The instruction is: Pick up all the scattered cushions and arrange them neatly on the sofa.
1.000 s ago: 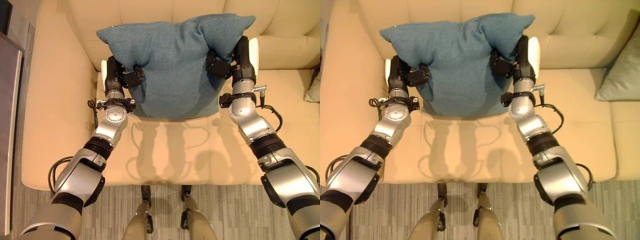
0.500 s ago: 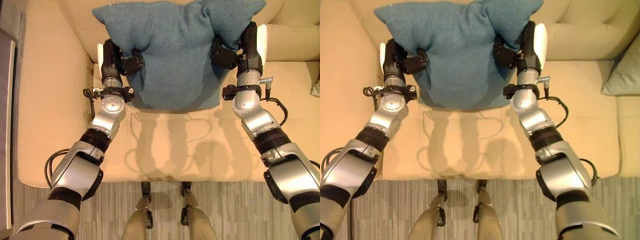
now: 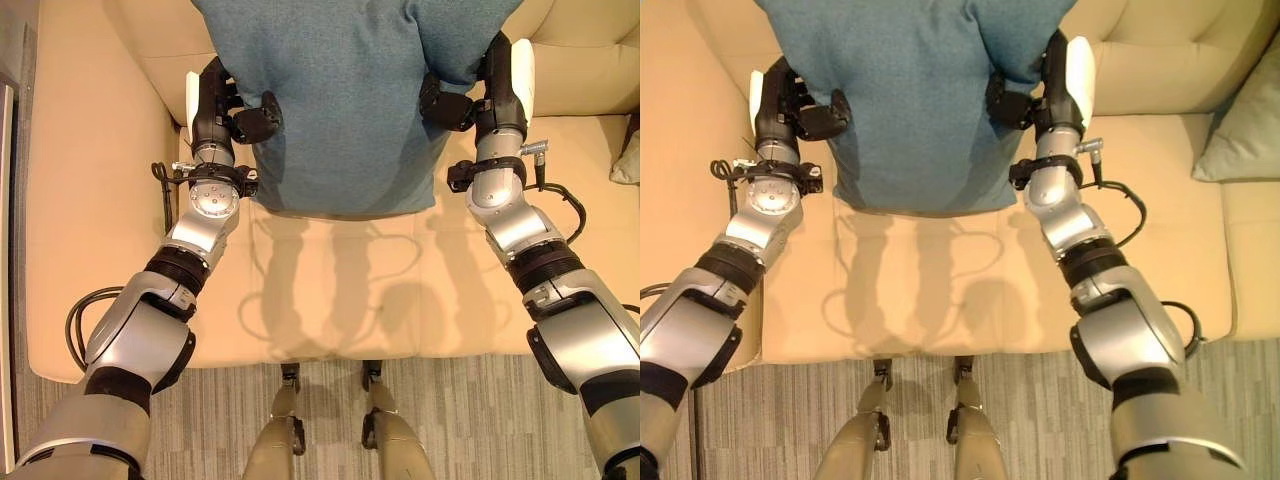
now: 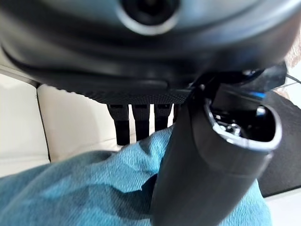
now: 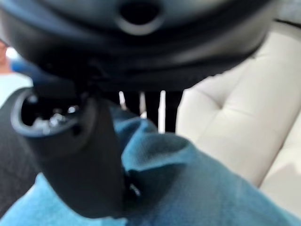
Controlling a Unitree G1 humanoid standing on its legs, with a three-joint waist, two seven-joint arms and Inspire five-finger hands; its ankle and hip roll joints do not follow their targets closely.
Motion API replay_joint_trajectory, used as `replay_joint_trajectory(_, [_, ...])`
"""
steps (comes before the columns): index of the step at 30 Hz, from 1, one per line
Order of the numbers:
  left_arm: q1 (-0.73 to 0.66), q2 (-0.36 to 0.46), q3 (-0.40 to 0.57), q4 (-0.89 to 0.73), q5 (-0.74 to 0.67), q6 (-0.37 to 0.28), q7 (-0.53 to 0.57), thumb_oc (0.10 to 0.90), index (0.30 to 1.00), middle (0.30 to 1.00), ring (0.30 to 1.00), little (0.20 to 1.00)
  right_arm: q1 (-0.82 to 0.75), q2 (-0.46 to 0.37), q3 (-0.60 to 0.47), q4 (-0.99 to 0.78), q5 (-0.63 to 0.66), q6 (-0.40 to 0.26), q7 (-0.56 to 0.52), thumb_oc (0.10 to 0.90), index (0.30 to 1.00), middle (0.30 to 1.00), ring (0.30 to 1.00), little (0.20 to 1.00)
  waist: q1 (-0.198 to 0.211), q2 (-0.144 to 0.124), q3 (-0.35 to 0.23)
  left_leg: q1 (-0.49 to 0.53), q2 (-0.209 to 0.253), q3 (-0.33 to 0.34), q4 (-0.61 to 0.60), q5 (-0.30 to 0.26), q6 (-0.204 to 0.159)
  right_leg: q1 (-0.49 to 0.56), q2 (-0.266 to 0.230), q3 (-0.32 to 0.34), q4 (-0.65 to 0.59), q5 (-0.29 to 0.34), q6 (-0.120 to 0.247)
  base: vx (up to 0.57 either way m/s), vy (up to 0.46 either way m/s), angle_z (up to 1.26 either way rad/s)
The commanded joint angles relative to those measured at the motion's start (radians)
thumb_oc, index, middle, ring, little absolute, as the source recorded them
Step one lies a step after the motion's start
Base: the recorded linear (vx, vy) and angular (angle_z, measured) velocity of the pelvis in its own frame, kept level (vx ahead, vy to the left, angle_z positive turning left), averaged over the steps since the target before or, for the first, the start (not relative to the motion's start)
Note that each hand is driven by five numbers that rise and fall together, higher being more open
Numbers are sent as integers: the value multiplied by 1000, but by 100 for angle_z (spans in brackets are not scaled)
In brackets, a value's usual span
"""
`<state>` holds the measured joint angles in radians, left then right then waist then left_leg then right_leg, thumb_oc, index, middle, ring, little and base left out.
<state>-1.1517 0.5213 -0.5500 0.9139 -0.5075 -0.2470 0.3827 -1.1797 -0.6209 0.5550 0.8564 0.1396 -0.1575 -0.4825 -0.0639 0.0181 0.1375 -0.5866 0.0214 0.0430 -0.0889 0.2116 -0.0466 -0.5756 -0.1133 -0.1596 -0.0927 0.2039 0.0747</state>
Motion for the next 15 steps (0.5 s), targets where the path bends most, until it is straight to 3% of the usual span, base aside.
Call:
replay_joint_trajectory(1, [-149,68,-26,12,53,-135,7,800,900,900,900,900,-139,-73,6,8,9,-83,-5,800,900,900,900,900,20,-7,-94,67,-31,-2,2,-110,-68,36,3,-14,5,-65,112,0,0,0])
replay_joint_trajectory(4, [-91,144,20,10,41,-133,-1,800,900,900,900,900,-96,-172,-4,30,20,-72,17,800,900,900,900,900,24,-12,-99,79,-29,-5,2,-113,-70,47,3,-19,5,-68,113,0,0,0])
replay_joint_trajectory(9, [-5,234,77,7,52,-120,-20,800,900,900,900,900,10,-262,-84,21,40,-77,33,800,900,900,900,900,27,-14,-109,96,-23,-5,2,-118,-71,66,4,-27,5,-73,113,0,0,0])
replay_joint_trajectory(12, [59,267,115,-15,56,-120,-31,800,900,900,900,900,74,-283,-126,1,40,-80,39,800,900,900,900,900,28,-16,-116,106,-22,-4,2,-121,-69,77,6,-28,5,-76,113,19,-18,4])
replay_joint_trajectory(15, [225,283,197,-110,73,-122,-56,800,900,900,900,900,235,-292,-251,-94,52,-93,57,800,900,900,900,900,27,-17,-129,129,-16,-2,2,-129,-68,102,5,-29,5,-85,111,28,-23,9])
